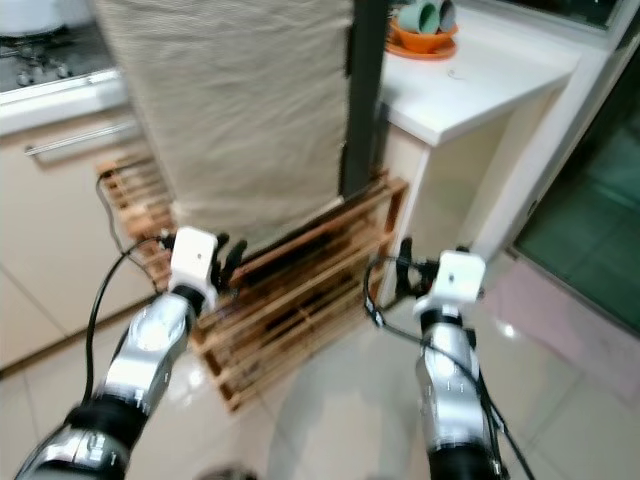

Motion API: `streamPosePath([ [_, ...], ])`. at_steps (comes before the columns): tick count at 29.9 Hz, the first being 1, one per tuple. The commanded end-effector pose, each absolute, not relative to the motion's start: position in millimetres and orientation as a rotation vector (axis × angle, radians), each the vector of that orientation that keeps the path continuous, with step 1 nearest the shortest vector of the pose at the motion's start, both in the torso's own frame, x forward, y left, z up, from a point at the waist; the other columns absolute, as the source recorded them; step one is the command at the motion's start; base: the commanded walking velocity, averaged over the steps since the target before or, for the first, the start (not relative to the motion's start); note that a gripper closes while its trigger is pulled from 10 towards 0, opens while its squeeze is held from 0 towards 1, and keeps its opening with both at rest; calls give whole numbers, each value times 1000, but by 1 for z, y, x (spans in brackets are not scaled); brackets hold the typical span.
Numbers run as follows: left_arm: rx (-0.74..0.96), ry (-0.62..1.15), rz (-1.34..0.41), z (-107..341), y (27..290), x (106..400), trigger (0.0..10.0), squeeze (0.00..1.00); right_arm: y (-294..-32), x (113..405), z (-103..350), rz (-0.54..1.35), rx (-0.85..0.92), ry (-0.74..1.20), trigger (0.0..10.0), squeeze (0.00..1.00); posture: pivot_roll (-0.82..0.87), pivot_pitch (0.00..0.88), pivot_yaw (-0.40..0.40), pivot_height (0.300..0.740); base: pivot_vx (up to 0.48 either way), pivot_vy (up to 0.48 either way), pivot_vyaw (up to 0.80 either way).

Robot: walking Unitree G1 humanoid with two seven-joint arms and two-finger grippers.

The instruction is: Restocking fridge

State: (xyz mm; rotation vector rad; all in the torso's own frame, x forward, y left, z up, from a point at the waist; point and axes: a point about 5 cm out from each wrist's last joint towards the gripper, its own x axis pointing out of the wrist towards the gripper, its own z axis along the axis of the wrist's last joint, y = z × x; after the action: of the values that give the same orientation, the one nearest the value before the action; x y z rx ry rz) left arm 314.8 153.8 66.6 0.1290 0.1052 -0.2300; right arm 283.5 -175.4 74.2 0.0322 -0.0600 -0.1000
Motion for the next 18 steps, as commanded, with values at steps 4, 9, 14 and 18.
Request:
streamPosePath([
  [4, 69, 79, -281, 75, 143, 317, 10000, 0, -190, 279, 71, -140, -13, -55, 10000, 0, -51, 0, 19, 736, 0, 480, -784],
  [9, 107, 105, -345, 70, 146, 302, 10000, 0, -189, 267, 75, -118, -53, -78, 10000, 0, -48, 0, 16, 736, 0, 480, -775],
  [14, 93, 154, -379, 65, 158, 283, 10000, 0, -188, 241, 73, -48, -132, -59, 10000, 0, -45, 0, 8, 736, 0, 480, -769],
  [18, 87, 44, -365, 84, 154, 287, 10000, 82, -198, 240, 83, -102, -130, -101, 10000, 0, -49, 0, 7, 736, 0, 120, -194],
])
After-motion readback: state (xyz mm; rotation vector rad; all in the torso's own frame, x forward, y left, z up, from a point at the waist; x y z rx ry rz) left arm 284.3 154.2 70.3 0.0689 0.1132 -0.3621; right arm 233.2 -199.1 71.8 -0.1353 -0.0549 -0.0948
